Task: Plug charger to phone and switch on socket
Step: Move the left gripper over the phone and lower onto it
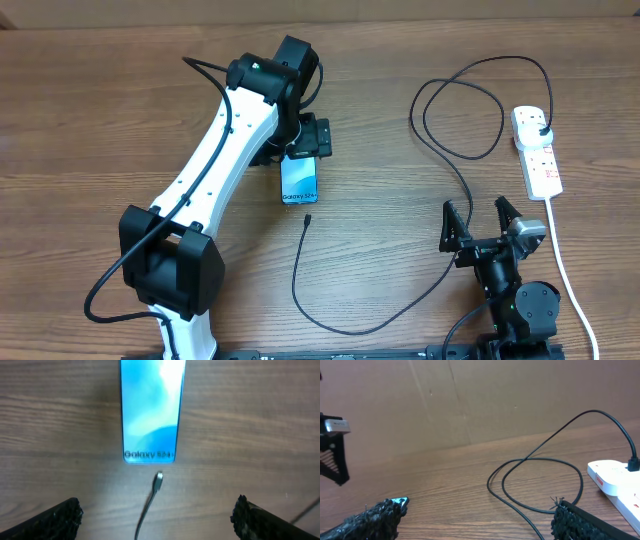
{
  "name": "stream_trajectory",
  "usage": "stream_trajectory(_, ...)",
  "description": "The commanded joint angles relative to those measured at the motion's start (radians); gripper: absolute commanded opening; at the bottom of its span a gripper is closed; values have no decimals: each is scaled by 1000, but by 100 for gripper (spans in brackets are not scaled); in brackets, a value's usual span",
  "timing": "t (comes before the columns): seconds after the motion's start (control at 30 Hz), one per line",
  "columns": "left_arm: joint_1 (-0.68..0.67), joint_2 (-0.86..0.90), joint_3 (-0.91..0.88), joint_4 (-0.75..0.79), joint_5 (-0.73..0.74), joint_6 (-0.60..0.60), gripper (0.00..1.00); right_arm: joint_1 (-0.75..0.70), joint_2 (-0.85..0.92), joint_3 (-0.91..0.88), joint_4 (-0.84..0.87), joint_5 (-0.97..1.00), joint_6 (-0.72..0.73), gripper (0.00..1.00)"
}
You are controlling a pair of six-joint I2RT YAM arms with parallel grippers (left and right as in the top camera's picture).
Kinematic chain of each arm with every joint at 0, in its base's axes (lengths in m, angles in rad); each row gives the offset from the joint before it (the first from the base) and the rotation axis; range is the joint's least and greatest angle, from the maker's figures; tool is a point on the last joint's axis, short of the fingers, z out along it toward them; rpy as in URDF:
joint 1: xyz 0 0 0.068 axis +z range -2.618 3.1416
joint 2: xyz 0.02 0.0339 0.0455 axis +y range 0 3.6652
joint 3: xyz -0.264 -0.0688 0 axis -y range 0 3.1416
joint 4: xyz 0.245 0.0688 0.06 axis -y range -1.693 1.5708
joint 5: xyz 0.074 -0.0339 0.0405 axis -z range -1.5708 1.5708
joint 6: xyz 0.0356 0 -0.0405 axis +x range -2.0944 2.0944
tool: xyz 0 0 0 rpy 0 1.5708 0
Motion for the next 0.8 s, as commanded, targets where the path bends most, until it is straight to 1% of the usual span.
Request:
stream_trajectory(0.0, -8, 19, -58, 59, -55, -60, 100, 3, -12, -11, 6, 5, 5, 100)
stream_trajectory(0.17, -7, 20, -154, 171, -55, -57, 100, 3, -12, -11, 6, 5, 5, 100)
stream_trajectory(0.37, -8, 20, -281, 315, -55, 1, 100, 3, -12, -11, 6, 5, 5, 100)
stream_trajectory(0.57, -8, 21, -418, 458, -54, 1, 100, 3, -12, -11, 6, 5, 5, 100)
stream_trajectory(0.67, -8, 22, -465, 510, -48, 2, 100, 3, -12, -11, 6, 5, 5, 100)
stream_trajectory(0.77, -7, 22, -496, 569, -48, 30, 100, 3, -12, -11, 6, 5, 5, 100)
